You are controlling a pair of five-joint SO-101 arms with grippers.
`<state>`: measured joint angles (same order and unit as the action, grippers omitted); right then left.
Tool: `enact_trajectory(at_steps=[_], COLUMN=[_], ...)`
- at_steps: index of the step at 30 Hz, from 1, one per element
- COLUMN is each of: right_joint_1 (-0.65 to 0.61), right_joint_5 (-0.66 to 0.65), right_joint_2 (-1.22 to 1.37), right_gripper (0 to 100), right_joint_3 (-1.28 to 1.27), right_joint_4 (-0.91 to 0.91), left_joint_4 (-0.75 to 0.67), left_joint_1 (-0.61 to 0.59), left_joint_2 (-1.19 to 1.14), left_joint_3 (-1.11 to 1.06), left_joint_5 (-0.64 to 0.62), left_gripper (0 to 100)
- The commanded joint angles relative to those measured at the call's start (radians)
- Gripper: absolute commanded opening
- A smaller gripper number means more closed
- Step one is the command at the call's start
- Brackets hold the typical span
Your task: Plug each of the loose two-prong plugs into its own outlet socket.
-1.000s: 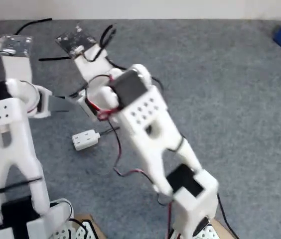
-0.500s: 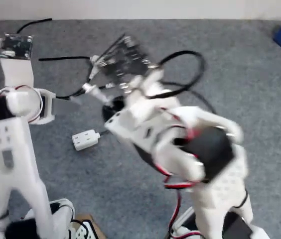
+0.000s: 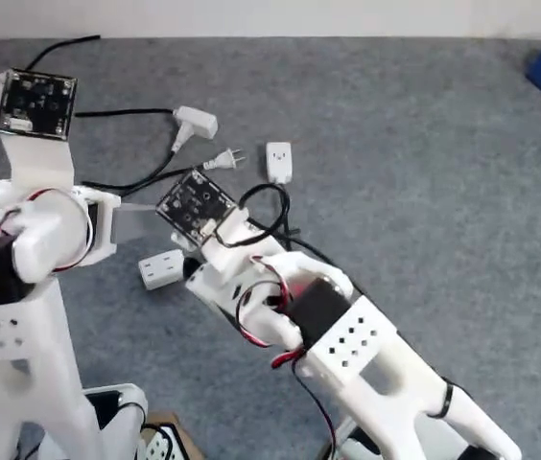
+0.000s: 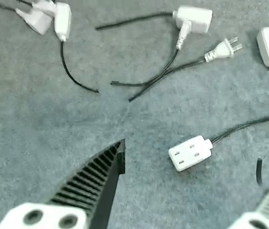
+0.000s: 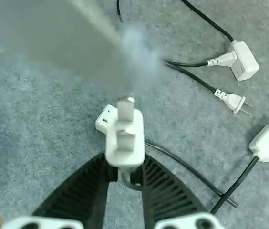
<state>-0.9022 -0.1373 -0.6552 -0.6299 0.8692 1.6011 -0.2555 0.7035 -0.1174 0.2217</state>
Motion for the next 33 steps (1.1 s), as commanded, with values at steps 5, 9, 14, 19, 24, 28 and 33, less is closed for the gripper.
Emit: enact_trajectory(at_steps=[5, 9, 14, 19, 24, 28, 33], right_joint_1=[0.039, 0.056, 0.058, 0.059, 0.056, 0.053, 0.021], right_joint_5=[-0.005, -0.005, 0.002, 0.031, 0.058, 0.080, 0.084], right_joint_2=[-0.030, -0.027, 0.047, 0.228, 0.334, 0.277, 0.134], right_gripper=[0.8, 0.8, 0.8, 0.8, 0.8, 0.8, 0.8], right_joint_3=[-0.064, -0.094, -0.077, 0.002, 0.127, 0.252, 0.295], right_joint_4=[-0.054, -0.065, -0.065, -0.076, 0.004, 0.131, 0.236], left_joint_4=[0.006, 0.015, 0.041, 0.124, 0.123, 0.037, -0.071], left_joint_1=[-0.010, -0.008, 0.051, 0.139, 0.168, 0.163, 0.163], left_joint_2=[-0.096, -0.105, -0.102, -0.104, -0.110, -0.105, -0.111], left_joint_3=[0.054, 0.044, 0.058, 0.082, -0.001, -0.139, -0.246], left_joint_5=[0.012, 0.011, 0.008, 0.005, 0.008, 0.011, 0.008], left_gripper=[46, 46, 46, 41, 33, 33, 33])
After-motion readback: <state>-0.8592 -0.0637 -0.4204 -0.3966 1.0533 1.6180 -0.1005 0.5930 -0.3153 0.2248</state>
